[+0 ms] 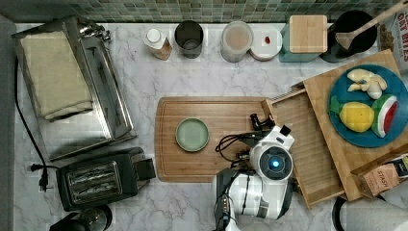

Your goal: Open the drawer.

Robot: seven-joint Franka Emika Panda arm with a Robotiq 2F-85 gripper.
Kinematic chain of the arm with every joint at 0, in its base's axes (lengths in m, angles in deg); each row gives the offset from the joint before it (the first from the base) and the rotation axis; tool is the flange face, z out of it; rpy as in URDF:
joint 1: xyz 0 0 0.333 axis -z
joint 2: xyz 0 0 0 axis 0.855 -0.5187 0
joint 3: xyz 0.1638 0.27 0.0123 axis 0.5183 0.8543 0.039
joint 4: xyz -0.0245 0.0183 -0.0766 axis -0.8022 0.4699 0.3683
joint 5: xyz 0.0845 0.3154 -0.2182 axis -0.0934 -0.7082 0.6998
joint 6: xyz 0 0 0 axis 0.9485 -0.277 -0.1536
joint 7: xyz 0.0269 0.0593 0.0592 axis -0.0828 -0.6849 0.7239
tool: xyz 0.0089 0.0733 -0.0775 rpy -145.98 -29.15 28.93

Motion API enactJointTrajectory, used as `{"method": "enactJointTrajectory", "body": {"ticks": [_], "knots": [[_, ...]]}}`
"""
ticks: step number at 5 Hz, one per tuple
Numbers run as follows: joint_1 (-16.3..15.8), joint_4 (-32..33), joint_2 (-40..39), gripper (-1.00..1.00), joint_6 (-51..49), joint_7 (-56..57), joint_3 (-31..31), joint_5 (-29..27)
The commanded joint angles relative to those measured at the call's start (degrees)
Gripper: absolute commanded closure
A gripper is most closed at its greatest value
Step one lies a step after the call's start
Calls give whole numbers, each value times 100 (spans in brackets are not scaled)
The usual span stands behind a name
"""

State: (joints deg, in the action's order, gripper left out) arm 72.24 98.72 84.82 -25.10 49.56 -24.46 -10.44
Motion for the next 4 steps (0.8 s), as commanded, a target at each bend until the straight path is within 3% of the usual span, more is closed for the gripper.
{"method": "enactJointTrajectory", "body": {"ticks": [1, 2, 4], "knots": [[-663, 491, 357, -100, -788, 571, 417, -1234], [-485, 711, 587, -100, -735, 388, 994, -1750], [-804, 712, 586, -100, -733, 368, 668, -1720]]}}
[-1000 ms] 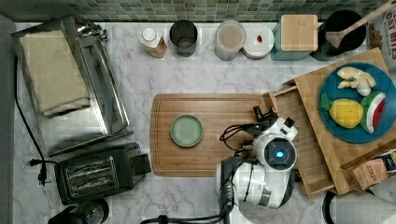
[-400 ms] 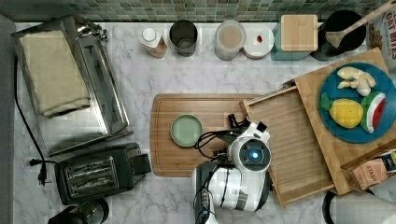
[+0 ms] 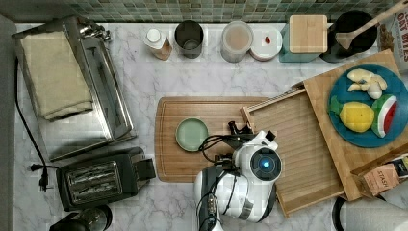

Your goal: Open the drawer.

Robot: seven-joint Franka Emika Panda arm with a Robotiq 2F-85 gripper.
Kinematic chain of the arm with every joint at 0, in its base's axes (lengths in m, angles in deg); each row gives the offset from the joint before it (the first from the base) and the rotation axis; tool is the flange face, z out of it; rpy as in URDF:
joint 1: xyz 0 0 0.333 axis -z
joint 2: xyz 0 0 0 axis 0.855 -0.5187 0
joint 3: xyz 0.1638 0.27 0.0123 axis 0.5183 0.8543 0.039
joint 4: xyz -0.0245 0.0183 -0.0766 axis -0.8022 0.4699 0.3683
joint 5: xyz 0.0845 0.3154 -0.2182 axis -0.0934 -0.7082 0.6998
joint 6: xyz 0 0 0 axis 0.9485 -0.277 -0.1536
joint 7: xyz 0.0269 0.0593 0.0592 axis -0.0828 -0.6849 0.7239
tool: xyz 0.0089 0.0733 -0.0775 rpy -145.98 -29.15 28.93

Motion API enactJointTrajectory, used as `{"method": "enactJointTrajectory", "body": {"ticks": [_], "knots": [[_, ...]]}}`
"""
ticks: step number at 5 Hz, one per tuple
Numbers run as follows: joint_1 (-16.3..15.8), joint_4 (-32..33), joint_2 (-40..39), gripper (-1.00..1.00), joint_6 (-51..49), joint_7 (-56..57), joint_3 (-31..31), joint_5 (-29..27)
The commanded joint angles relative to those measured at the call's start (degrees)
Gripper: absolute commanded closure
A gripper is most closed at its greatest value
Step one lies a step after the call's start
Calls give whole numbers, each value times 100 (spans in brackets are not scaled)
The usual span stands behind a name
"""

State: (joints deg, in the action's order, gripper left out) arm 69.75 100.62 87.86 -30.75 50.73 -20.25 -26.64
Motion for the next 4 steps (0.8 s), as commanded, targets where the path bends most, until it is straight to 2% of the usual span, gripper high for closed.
{"method": "enactJointTrajectory", "body": {"ticks": [1, 3, 4], "knots": [[-519, 522, 283, -100, -170, 252, 283, -103], [-613, 522, 283, -100, -167, 245, 187, -95], [-554, 520, 283, -100, -167, 249, 247, -100]]}}
